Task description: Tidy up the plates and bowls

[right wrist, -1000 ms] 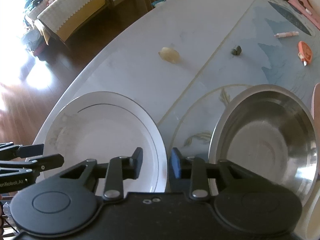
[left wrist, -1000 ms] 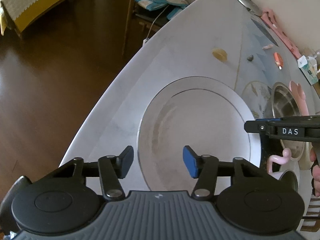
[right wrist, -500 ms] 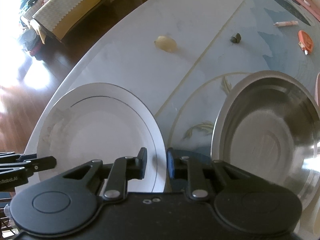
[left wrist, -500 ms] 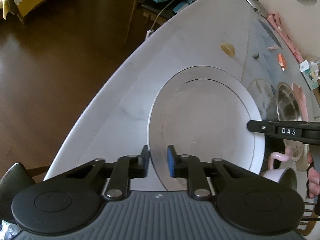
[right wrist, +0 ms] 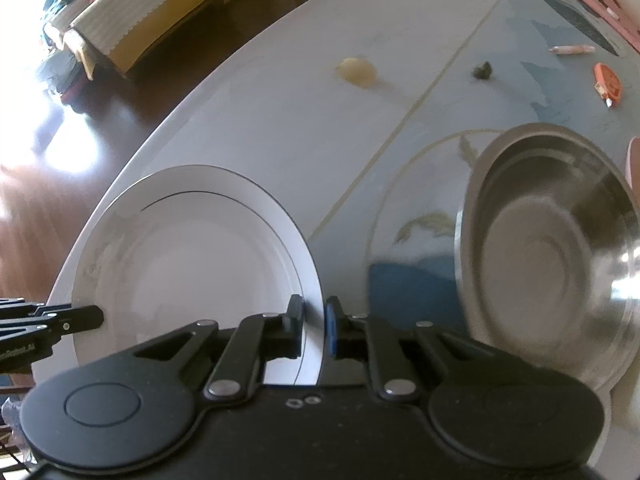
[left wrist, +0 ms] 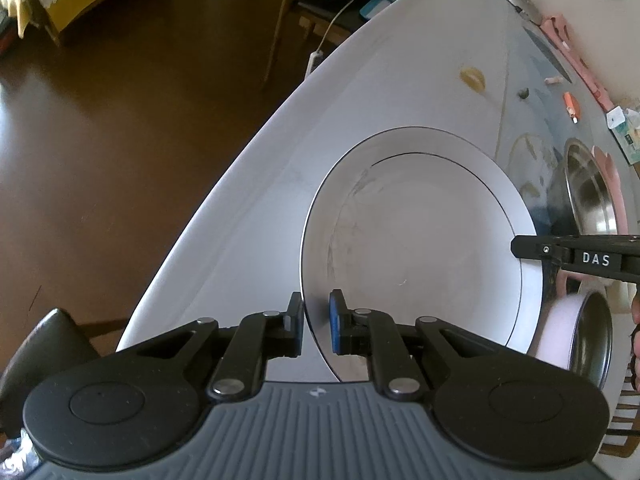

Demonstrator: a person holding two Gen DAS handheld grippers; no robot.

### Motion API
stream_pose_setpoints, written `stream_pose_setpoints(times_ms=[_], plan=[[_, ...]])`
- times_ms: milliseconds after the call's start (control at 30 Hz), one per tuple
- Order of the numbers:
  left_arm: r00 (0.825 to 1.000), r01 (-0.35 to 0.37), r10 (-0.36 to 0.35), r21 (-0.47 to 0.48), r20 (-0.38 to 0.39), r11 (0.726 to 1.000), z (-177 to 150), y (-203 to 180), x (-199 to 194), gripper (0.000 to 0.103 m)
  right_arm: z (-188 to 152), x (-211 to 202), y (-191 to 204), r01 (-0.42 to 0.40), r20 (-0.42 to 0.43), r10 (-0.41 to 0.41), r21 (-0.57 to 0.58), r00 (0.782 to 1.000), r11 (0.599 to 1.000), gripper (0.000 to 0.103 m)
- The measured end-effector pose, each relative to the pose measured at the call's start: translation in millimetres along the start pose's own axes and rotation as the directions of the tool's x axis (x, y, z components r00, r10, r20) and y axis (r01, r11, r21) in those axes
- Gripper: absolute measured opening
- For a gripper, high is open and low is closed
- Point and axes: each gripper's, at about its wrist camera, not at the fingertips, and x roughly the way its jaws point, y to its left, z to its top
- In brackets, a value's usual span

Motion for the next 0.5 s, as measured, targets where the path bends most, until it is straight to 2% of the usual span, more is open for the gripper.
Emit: stream_pose_setpoints(times_ms=[300, 500], plan=[[0.999, -0.003, 0.002, 0.000, -0.038, 1.000, -44, 30, -18, 0.012, -42, -10, 29, -0.051, -0.038, 0.051, -0.012, 0.998, 0.999, 0.010], [0.999, -0.004, 0.005, 0.037, -0.032, 0.999, -61, 31, -22, 0.012, -55, -13, 44, -0.020, -0.041, 0.017, -0.064, 0.999, 0.998, 0.010]])
